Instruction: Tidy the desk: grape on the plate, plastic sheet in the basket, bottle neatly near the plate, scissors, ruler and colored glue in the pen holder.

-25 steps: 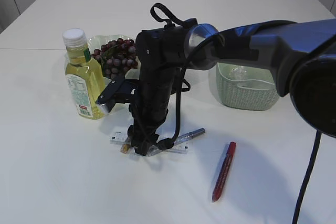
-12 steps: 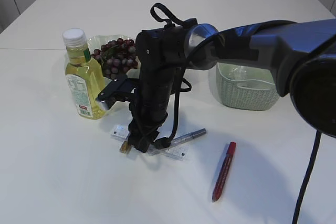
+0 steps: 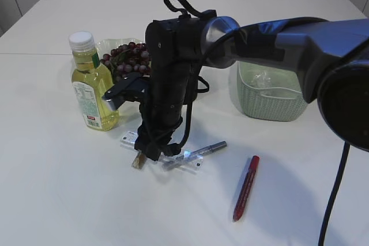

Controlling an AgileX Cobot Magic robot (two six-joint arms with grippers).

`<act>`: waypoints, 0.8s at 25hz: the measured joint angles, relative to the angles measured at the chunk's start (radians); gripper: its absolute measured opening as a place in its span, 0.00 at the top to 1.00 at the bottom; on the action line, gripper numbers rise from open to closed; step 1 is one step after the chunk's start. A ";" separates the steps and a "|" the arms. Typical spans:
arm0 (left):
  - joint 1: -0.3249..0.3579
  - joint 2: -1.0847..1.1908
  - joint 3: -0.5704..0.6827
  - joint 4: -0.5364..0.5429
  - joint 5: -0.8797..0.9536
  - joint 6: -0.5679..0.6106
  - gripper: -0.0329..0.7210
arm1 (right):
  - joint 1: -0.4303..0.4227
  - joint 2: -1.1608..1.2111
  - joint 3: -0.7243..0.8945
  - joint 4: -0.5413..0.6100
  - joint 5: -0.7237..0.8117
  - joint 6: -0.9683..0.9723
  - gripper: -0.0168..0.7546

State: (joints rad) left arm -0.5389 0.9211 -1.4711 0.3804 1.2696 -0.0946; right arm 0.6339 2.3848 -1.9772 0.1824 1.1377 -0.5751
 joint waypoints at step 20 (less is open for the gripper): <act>0.000 0.000 0.000 0.000 0.000 0.000 0.55 | 0.000 0.000 -0.064 -0.036 0.075 0.218 0.59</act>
State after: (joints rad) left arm -0.5389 0.9211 -1.4711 0.3804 1.2696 -0.0946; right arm 0.6339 2.3848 -2.0410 0.1468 1.2127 -0.3570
